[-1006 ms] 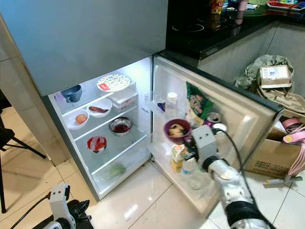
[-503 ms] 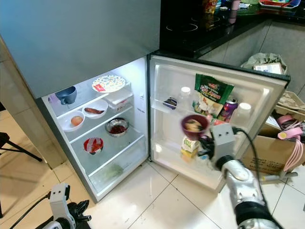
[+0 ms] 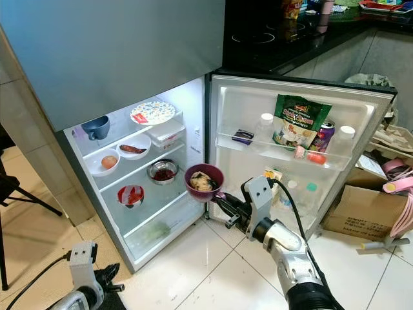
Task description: Restocking fridge
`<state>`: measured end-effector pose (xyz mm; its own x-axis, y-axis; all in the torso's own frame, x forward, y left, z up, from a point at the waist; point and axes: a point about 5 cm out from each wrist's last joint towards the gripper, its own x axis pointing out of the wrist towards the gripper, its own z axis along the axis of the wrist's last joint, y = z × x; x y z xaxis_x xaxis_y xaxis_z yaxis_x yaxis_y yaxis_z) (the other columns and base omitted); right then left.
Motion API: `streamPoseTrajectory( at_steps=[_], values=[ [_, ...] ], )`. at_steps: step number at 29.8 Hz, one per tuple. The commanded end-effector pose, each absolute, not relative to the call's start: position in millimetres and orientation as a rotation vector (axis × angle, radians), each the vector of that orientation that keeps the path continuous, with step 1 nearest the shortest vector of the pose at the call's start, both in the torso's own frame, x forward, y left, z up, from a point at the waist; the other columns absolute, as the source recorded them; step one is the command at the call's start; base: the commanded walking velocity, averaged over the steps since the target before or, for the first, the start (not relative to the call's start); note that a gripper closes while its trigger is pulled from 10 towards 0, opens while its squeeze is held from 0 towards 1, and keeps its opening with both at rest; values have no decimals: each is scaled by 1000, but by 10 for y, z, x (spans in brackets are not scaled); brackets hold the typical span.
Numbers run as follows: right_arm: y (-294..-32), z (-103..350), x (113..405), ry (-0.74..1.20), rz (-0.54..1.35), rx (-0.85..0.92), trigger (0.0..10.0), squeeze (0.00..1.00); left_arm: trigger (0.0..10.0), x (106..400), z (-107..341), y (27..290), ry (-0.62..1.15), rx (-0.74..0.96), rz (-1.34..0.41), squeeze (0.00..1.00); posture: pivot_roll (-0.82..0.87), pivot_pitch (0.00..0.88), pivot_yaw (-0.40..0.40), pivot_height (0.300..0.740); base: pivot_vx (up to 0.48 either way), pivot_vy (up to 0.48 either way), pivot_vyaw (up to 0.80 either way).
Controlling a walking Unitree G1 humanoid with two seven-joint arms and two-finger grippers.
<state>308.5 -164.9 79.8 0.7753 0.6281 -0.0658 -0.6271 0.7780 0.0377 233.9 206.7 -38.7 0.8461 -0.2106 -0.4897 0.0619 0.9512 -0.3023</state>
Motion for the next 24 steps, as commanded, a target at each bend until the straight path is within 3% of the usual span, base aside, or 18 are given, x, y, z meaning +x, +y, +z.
streamPoseTrajectory(
  at_steps=[1,18,21,24],
  values=[
    [-1542,915,3174,35,703,24,10000,0,10000,2377,-361,2102,537,-259,-116,0,-97,0,56,740,0,0,794],
    [-1401,938,3296,61,725,-7,10000,0,10000,2502,-315,2001,537,-275,-105,0,-58,0,10,740,0,0,794],
    [-1338,945,3353,76,728,-7,10000,0,10000,2432,-367,1992,566,-272,-124,0,21,0,-67,740,0,0,763],
    [-1313,948,3364,78,733,-20,10000,0,10000,2413,-376,1999,567,-269,-128,0,26,0,-70,740,0,0,467]
  ],
)
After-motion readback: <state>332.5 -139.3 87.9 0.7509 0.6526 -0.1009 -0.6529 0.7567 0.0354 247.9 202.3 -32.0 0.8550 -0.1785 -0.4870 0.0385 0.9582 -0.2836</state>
